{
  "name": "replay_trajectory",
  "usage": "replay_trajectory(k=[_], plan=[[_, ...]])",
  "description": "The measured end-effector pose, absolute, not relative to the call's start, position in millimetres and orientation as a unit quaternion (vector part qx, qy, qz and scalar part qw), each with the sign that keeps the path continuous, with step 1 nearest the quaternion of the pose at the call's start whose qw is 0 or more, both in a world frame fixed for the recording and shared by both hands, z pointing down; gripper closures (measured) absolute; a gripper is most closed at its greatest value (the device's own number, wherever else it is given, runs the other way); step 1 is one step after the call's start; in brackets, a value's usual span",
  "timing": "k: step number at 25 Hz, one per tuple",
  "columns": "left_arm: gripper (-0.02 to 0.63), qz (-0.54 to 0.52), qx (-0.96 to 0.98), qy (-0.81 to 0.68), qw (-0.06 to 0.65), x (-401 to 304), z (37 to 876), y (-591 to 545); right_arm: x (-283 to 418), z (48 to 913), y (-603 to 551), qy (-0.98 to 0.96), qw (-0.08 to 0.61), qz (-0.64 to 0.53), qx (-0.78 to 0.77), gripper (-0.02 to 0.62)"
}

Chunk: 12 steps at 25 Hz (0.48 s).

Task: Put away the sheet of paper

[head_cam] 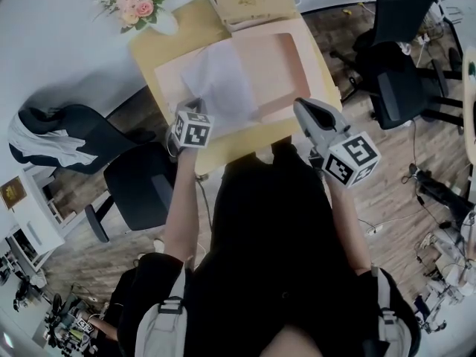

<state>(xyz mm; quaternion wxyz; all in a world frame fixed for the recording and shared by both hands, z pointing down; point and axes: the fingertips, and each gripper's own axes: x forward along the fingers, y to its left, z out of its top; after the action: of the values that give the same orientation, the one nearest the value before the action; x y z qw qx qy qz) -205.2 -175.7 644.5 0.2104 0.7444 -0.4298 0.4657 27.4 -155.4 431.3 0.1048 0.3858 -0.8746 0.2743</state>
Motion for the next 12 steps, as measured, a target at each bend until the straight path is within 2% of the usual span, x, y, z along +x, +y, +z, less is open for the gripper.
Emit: replay_trajectory(k=[12], plan=[[0.594,0.467,0.745,-0.421,0.223,-158.7,652.6,-179.3,55.0,435.8,-173.2,-0.879,0.113,0.278,0.37,0.592]])
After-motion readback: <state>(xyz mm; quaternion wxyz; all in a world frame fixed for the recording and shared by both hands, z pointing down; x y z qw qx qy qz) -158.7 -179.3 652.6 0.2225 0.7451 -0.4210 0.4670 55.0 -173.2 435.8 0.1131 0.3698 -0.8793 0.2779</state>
